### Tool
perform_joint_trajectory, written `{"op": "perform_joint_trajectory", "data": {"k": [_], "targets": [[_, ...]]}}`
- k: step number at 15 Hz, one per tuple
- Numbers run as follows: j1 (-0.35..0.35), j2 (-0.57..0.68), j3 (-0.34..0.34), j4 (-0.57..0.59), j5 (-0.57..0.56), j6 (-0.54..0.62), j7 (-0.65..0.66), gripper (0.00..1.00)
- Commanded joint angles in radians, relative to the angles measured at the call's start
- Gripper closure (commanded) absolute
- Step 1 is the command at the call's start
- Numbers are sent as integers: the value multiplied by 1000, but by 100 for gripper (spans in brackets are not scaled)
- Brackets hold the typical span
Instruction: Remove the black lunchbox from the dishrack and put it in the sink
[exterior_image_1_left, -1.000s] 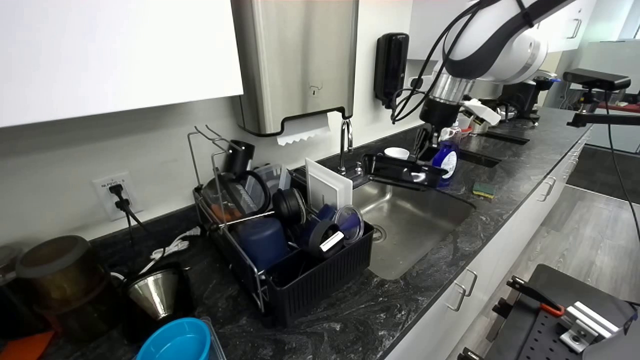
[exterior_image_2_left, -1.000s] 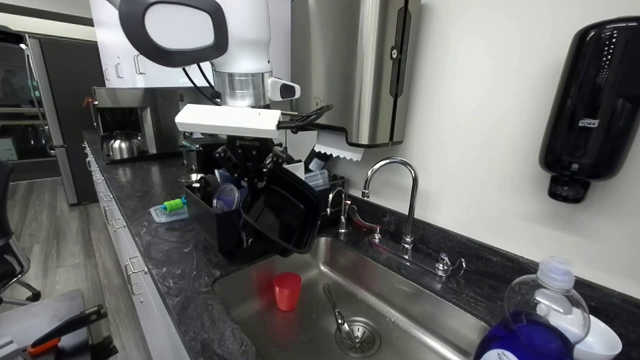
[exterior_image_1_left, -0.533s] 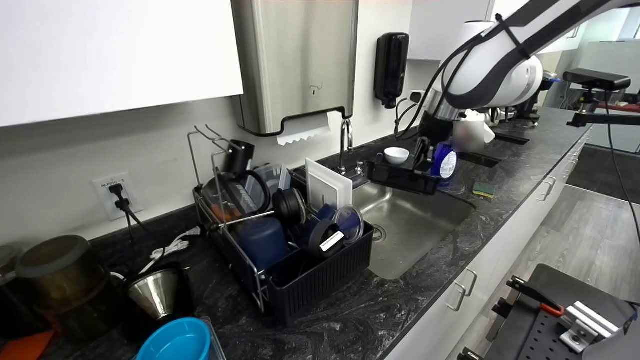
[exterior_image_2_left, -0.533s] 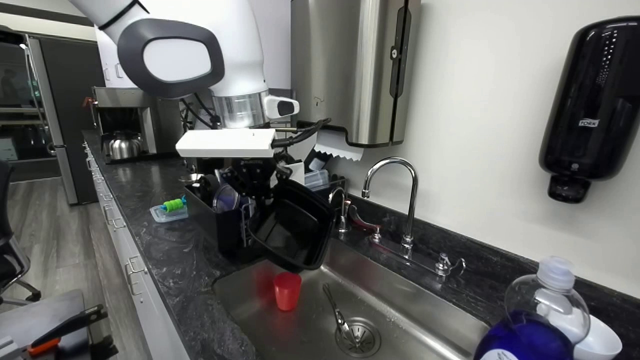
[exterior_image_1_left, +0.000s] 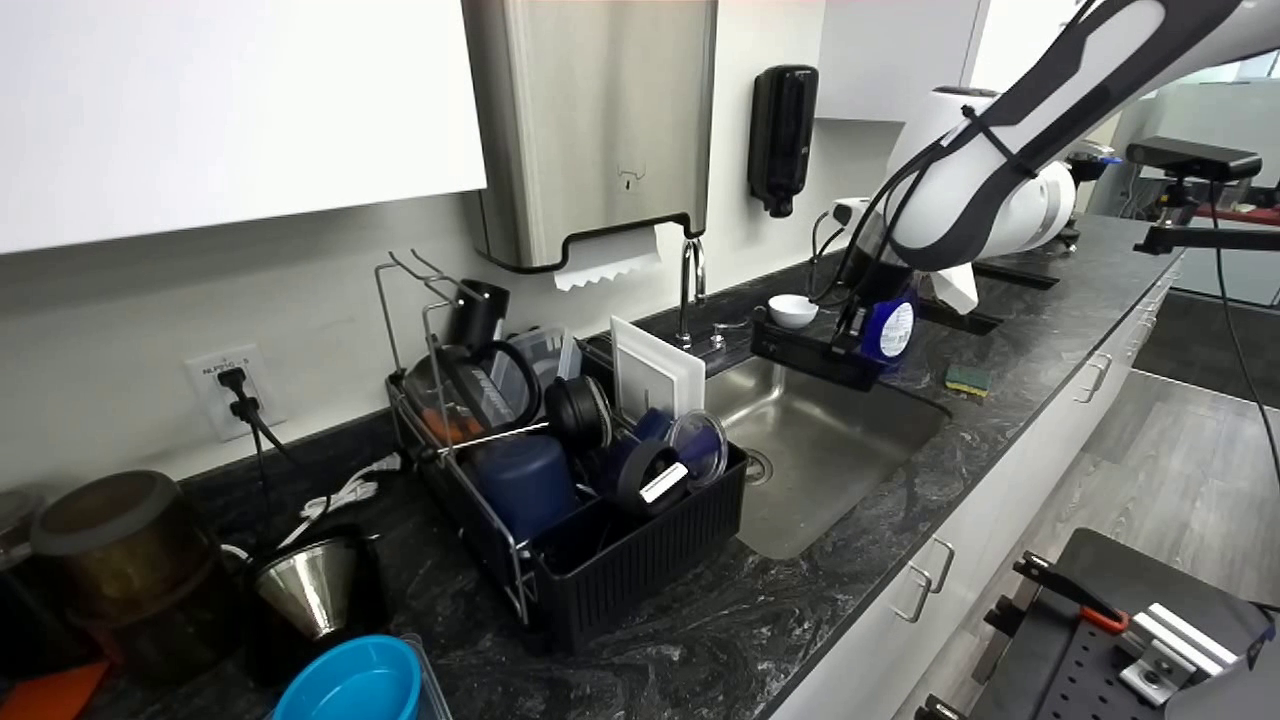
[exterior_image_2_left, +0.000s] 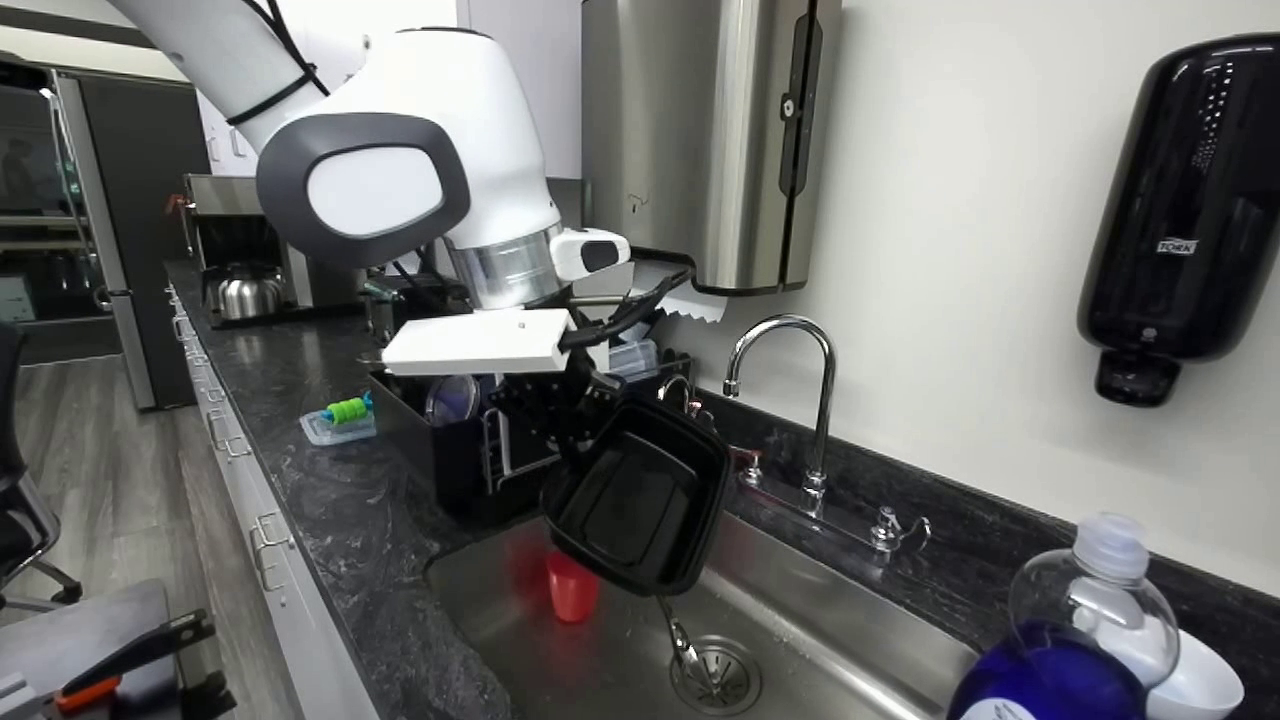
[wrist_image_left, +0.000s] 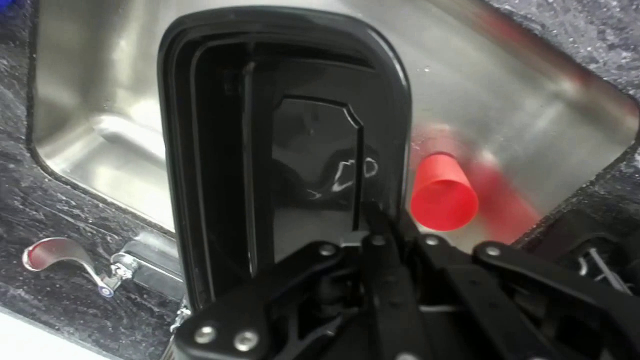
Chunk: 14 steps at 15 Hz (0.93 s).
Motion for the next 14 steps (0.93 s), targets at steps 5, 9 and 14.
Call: {"op": "perform_joint_trajectory", "data": {"k": [5,9,14], "targets": [[-29,113,-20,24,6,161,27,98],[-29,174,-34,49,24,216,36,98],[-38,241,-61,83,28,253,51,98]]}}
